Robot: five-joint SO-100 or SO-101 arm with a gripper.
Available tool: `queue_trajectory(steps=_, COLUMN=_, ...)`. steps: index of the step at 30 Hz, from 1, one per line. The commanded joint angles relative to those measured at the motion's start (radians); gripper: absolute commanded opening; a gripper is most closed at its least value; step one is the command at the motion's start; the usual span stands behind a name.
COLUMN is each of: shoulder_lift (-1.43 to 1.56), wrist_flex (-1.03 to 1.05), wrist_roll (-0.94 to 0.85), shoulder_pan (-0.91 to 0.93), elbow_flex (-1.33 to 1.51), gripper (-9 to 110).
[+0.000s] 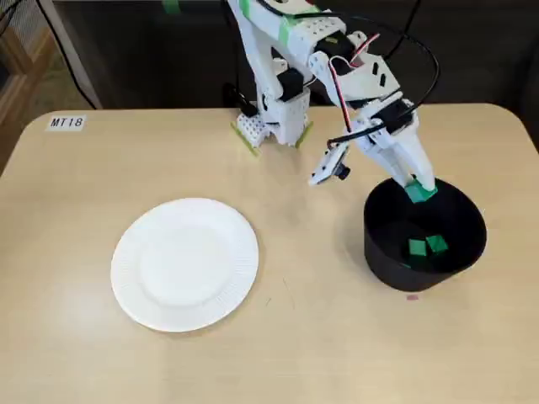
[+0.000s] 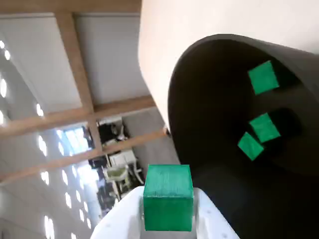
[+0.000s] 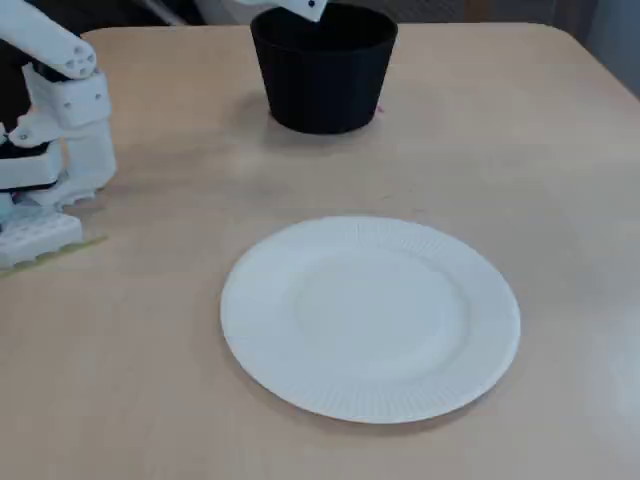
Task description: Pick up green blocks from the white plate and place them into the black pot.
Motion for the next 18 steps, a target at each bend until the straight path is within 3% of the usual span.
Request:
queue_trajectory(steps=1, shoulder_lift=0.011, wrist_flex=-0.023, wrist_roll=-0.002, shoulder_pan=-0.005, elbow_flex=-0.005, gripper=22)
queue_trajectory(steps=5, shoulder_lift=0.005, wrist_flex=-0.017, wrist_roll=-0.018, shoulder_pan=-0.002, elbow_flex=-0.015, gripper=34)
queue_trajectory(steps=9, shoulder_lift=0.012, wrist_flex=0.025, wrist_roll=-0.038, shoulder_pan=0.015, elbow_flex=-0.04, gripper=34)
queue_trajectory(steps=11, shoulder_lift=0.015, wrist_flex=0.058, wrist_roll=-0.041, shoulder_pan=0.028, elbow_flex=-0.061, gripper=26)
queue_trajectory(steps=14, shoulder_lift=0.015, wrist_flex=0.204, wrist_roll=-0.051, shoulder_pan=0.063, elbow_flex=-0.166, gripper=0)
queue_trajectory(steps=18, shoulder_lift=0.018, wrist_flex=0.459, wrist_roll=-0.092, shoulder_pan=0.167, elbow_flex=-0.368, gripper=-2)
